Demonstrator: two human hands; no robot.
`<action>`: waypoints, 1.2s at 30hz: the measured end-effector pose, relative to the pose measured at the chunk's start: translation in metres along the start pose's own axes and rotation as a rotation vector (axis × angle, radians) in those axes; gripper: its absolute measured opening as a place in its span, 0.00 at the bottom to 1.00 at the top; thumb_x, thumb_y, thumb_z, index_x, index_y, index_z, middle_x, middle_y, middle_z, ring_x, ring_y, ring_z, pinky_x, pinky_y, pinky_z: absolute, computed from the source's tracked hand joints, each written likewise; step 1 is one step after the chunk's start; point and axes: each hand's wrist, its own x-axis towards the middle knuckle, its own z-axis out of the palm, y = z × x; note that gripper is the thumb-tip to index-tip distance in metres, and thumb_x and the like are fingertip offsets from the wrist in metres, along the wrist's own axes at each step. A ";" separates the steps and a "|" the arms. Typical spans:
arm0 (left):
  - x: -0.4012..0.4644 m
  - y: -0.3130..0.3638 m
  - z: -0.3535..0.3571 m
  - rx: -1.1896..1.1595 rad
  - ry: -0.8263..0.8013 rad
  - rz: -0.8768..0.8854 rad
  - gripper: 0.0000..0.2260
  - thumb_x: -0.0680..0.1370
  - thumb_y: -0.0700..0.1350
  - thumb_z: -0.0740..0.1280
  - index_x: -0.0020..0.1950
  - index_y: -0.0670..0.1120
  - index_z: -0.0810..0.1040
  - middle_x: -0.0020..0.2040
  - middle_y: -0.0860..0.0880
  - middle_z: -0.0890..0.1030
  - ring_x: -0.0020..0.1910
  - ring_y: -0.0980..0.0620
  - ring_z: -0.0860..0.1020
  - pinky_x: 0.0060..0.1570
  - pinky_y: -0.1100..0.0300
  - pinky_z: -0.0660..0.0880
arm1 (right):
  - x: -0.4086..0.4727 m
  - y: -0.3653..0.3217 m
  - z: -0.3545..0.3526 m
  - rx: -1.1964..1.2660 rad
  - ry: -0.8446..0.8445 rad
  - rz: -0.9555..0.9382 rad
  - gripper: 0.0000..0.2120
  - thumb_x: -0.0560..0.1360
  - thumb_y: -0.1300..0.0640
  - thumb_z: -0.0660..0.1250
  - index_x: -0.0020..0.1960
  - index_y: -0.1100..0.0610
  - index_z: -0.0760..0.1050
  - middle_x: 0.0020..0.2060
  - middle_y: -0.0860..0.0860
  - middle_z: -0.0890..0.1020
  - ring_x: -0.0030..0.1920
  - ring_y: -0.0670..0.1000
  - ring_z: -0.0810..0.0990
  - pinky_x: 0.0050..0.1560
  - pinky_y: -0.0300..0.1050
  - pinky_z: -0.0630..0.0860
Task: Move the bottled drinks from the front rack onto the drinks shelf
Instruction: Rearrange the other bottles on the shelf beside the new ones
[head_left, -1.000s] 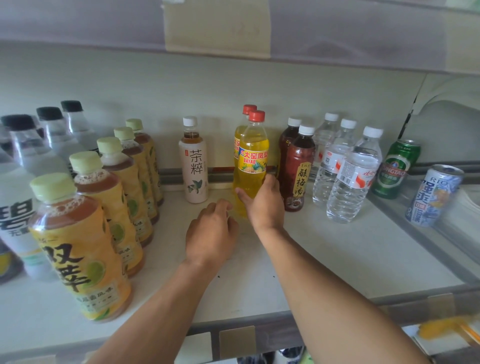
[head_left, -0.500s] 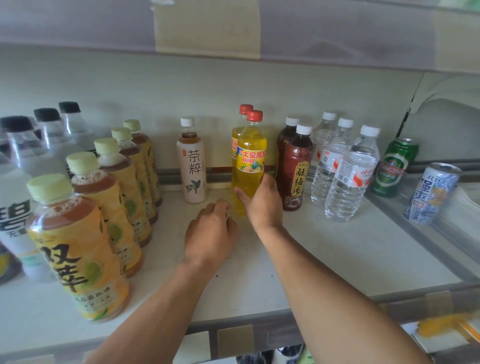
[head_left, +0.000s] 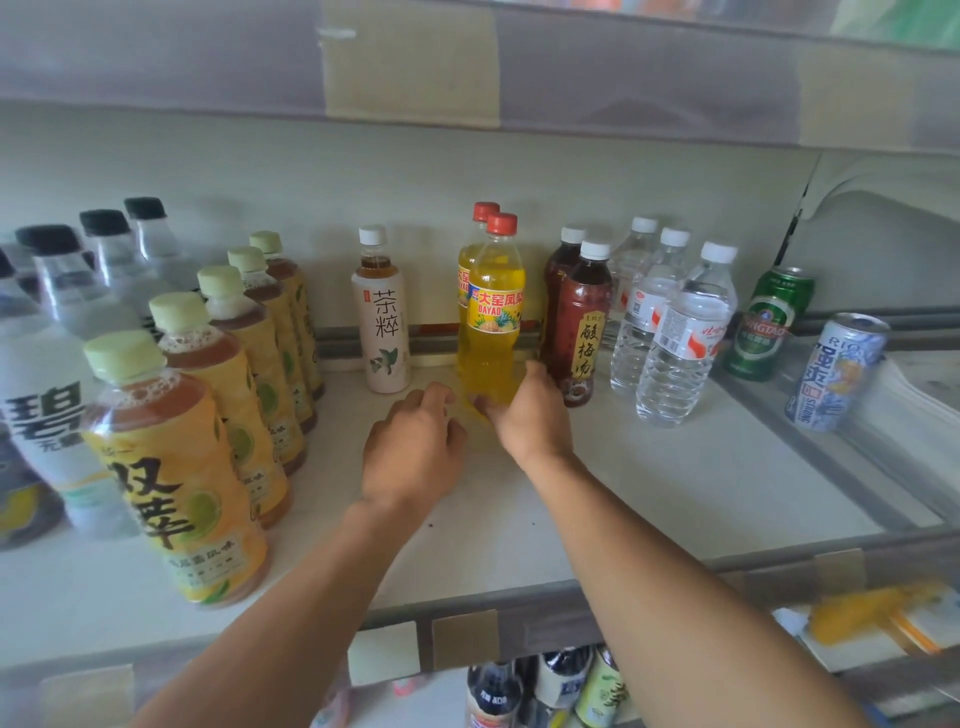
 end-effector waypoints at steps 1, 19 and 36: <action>-0.003 0.002 -0.003 0.003 0.005 0.006 0.14 0.78 0.46 0.63 0.63 0.48 0.74 0.56 0.47 0.80 0.52 0.44 0.78 0.47 0.51 0.77 | -0.008 -0.001 -0.007 -0.015 0.004 -0.006 0.30 0.73 0.44 0.73 0.67 0.59 0.68 0.61 0.57 0.78 0.60 0.59 0.78 0.52 0.47 0.73; -0.130 0.023 -0.059 -0.128 0.030 0.308 0.11 0.79 0.46 0.65 0.60 0.49 0.75 0.53 0.51 0.81 0.53 0.49 0.79 0.46 0.52 0.78 | -0.196 0.014 -0.058 -0.042 0.264 -0.293 0.15 0.78 0.54 0.66 0.63 0.57 0.76 0.57 0.49 0.80 0.59 0.51 0.77 0.51 0.44 0.76; -0.336 -0.079 0.106 -0.222 -0.395 0.415 0.11 0.75 0.47 0.63 0.56 0.47 0.77 0.45 0.49 0.80 0.42 0.42 0.80 0.34 0.53 0.75 | -0.420 0.206 0.055 -0.104 0.102 0.013 0.14 0.76 0.55 0.64 0.59 0.60 0.77 0.51 0.51 0.81 0.53 0.54 0.80 0.51 0.46 0.77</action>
